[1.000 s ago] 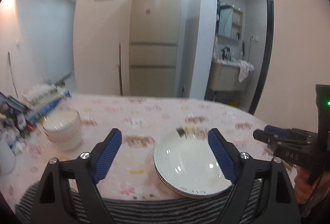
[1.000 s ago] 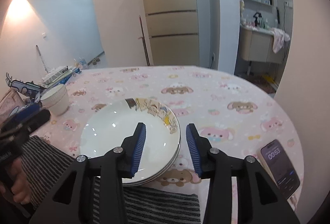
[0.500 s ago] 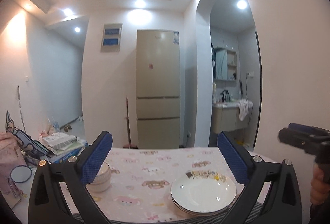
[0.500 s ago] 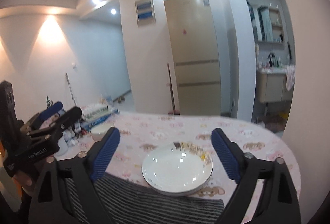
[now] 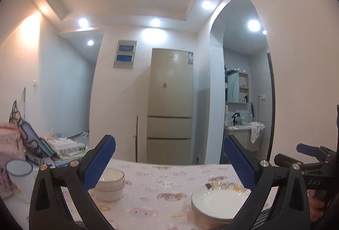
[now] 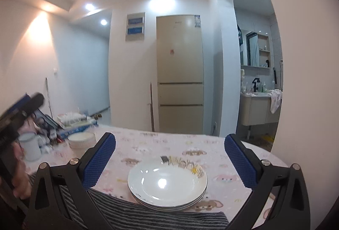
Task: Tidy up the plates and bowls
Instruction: 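Move both tools toward the stacked white and pink bowls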
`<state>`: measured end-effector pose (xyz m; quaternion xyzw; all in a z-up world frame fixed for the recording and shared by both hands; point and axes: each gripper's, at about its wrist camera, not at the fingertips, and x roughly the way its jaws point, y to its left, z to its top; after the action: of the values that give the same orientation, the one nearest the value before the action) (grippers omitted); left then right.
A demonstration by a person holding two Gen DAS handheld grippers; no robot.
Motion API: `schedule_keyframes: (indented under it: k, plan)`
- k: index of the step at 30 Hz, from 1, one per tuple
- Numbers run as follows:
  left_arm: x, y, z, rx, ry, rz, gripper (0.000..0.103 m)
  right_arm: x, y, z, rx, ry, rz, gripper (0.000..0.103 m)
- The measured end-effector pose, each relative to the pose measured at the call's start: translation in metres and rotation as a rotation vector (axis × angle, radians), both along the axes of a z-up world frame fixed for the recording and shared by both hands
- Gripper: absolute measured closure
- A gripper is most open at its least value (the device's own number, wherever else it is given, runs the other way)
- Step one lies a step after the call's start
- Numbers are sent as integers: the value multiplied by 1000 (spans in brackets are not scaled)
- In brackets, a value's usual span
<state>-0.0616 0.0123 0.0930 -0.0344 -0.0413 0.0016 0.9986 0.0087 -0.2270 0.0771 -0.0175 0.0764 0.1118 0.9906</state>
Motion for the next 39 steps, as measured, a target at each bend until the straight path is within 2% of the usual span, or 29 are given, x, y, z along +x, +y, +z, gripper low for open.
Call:
schedule_keyframes:
  k: [6, 9, 11, 15, 18, 20, 24, 27, 28, 30, 32, 33, 35, 39]
  plan:
    - [23, 6, -24, -11, 108, 4, 0, 10, -5, -19, 25, 14, 9, 0]
    - [32, 3, -21, 35, 151, -15, 0, 15, -14, -14, 19, 65, 30, 0]
    - [26, 10, -14, 43, 113, -1, 0, 22, -25, -5, 27, 87, 43, 0]
    - [25, 36, 2, 25, 36, 59, 0, 36, -19, 23, -1, 53, 96, 0]
    - [44, 58, 12, 0, 28, 111, 0, 60, 13, 38, -58, 74, 195, 0]
    - [64, 75, 19, -33, 40, 124, 0, 79, 40, 43, -92, 87, 210, 0]
    - [99, 111, 34, -119, 47, 168, 0, 127, 100, 54, -66, 201, 298, 0]
    - [120, 127, 36, -109, 58, 222, 0, 157, 146, 65, -91, 223, 163, 1]
    - [125, 133, 34, -120, 73, 223, 0, 164, 158, 67, -73, 225, 185, 1]
    - [133, 150, 22, -182, 113, 223, 0, 181, 183, 68, -52, 285, 217, 1]
    - [140, 168, 1, -275, 133, 316, 0, 196, 208, 61, -50, 348, 241, 1]
    - [143, 174, -7, -294, 148, 339, 0, 202, 218, 56, -48, 369, 236, 1]
    - [152, 188, -25, -327, 199, 356, 0, 217, 232, 40, -23, 428, 215, 1]
    - [172, 214, -58, -431, 318, 328, 0, 239, 244, -2, -7, 556, 307, 2]
